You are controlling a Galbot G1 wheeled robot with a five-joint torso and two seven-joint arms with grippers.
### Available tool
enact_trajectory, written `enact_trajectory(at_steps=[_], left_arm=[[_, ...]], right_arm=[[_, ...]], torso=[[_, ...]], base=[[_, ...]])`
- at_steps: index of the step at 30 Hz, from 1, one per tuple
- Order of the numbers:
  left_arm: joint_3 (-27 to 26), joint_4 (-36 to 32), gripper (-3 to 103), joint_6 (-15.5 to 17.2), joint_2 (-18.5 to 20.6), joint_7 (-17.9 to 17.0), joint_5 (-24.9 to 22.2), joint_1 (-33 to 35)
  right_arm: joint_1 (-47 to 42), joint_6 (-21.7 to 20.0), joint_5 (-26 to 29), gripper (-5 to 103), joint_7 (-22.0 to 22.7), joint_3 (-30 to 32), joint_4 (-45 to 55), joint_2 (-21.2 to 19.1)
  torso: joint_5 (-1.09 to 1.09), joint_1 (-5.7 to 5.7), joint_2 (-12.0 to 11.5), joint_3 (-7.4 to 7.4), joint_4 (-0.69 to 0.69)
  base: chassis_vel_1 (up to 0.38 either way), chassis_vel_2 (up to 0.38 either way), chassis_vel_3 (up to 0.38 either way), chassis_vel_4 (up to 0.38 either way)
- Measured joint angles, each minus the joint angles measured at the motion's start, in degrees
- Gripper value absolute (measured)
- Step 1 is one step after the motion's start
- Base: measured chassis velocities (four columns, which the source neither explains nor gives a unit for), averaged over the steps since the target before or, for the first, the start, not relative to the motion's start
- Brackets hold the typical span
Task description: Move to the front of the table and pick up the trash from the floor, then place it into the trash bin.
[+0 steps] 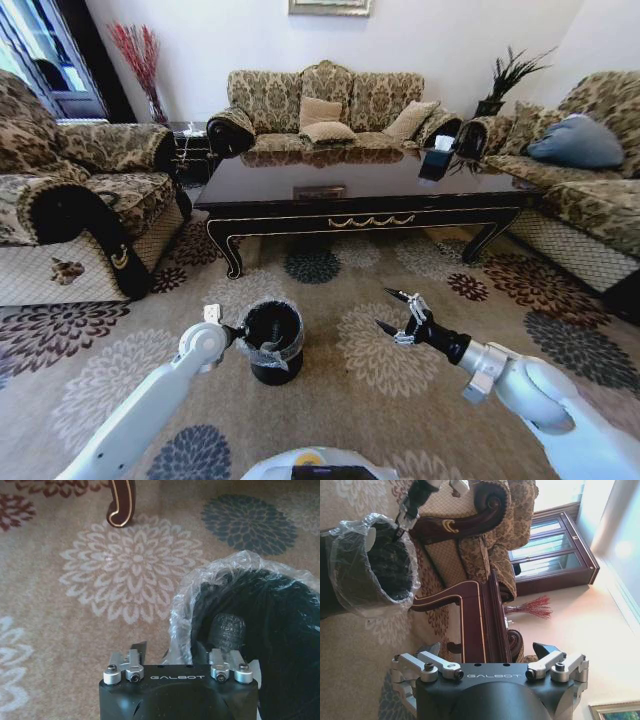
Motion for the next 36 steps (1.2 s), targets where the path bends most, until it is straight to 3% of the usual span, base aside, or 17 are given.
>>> enact_trajectory(at_steps=[2,4,6,7,8,10,12,15,17,18,20,23,25,29,30,32,36], left_arm=[[-2.14,-2.5,70,0.02,0.51,0.35,1.92,2.54],[-2.74,-3.13,70,0.01,0.63,0.66,2.59,3.22],[-5.6,-5.56,81,-0.94,1.08,2.71,6.53,6.34],[-7.35,-6.79,81,-1.77,1.27,4.2,9.0,8.14],[-9.06,-7.92,91,-2.68,1.46,5.98,11.61,10.11],[-14.29,-10.58,96,-6.19,1.35,12.1,19.71,16.66],[-15.79,-11.33,98,-7.22,1.01,14.03,21.84,18.58],[-20.53,-14.03,100,-11.97,-1.24,21.1,29.04,24.7],[-23.33,-16.24,100,-17.36,-3.02,25.67,36.22,28.84],[-23.33,-16.24,100,-17.36,-3.02,25.67,36.22,28.84],[-24.55,-17.56,100,-20.68,-4.1,27.61,40.61,31.0],[-26.1,-20.7,100,-26.59,-6.54,30.68,49.2,35.37],[-26.18,-21.16,100,-27.79,-7.21,31.32,51.16,36.33],[-25.5,-21.04,100,-34.48,-12.71,35.57,63.6,43.25],[-25.5,-21.04,100,-34.48,-12.71,35.57,63.6,43.25],[-25.32,-20.75,100,-38.41,-16.35,38.54,68.66,47.99],[-25.28,-20.96,100,-43.43,-19.36,40.76,72.58,52.16]], right_arm=[[-0.03,0.02,0.8,100,0.09,0.06,-0.26,0.43],[0.0,0.02,1.16,100,0.11,0.08,-0.35,0.59],[0.17,-0.45,3.64,100,0.22,0.21,-0.9,1.44],[0.18,-0.99,5.23,100,0.28,0.31,-1.24,1.9],[-0.08,-1.92,7.85,100,0.33,0.46,-1.73,2.45],[-1.74,-4.93,17.29,100,0.42,1.09,-3.0,3.65],[-2.34,-5.72,20.64,100,0.42,1.34,-3.39,4.02],[-3.71,-8.16,30.75,100,0.47,1.73,-4.65,5.15],[-4.24,-10.56,38.27,100,0.89,1.74,-5.91,6.25],[-4.24,-10.56,38.27,100,0.89,1.74,-5.91,6.25],[-4.6,-12.47,43.68,100,1.28,1.75,-6.39,6.78],[-5.46,-15.96,55.82,100,2.36,2.68,-7.21,7.78],[-5.66,-16.52,57.7,100,2.56,3.04,-7.33,7.98],[-6.99,-18.03,64.12,100,4.2,5.72,-8.59,9.86],[-6.99,-18.03,64.12,100,4.2,5.72,-8.59,9.86],[-8.39,-17.15,65.38,100,4.21,6.99,-9.5,10.94],[-10.8,-16.16,67.66,100,3.23,8.02,-9.29,11.44]], torso=[[-0.01,0.0,0.0,0.0,0.0],[-0.01,0.0,0.0,0.0,0.0],[-0.01,0.0,0.0,0.0,0.0],[-0.01,0.0,0.0,0.0,0.01],[0.0,0.0,0.0,0.0,0.0],[0.0,0.0,0.0,0.0,0.0],[0.01,0.0,0.0,-0.01,0.0],[-0.02,0.0,0.0,0.0,0.0],[0.02,0.0,0.0,-0.01,0.0],[0.02,0.0,0.0,-0.01,0.0],[0.0,0.0,0.0,-0.01,0.0],[0.01,0.0,0.0,-0.01,-0.01],[0.01,0.0,0.0,-0.01,-0.01],[-0.02,0.0,0.0,-0.01,-0.01],[-0.02,0.0,0.0,-0.01,-0.01],[0.01,0.0,0.0,-0.01,0.02],[0.01,-0.01,0.0,-0.01,0.0]], base=[[0.0,0.0,0.0,0.0],[0.0,0.0,0.0,0.0],[0.0,0.0,0.0,0.0],[0.0,0.0,0.0,0.0],[0.0,0.0,0.0,0.0],[0.0,0.0,0.0,0.0],[0.0,0.0,0.0,0.0],[0.0,0.0,0.0,0.0],[0.0,0.0,0.0,0.0],[0.0,0.0,0.0,0.0],[0.0,0.0,0.0,0.0],[0.0,0.0,0.0,0.0],[0.0,0.0,0.0,0.0],[0.0,0.0,0.0,0.0],[0.0,0.0,0.0,0.0],[0.0,0.0,0.0,0.0],[0.0,0.0,0.0,0.0]])
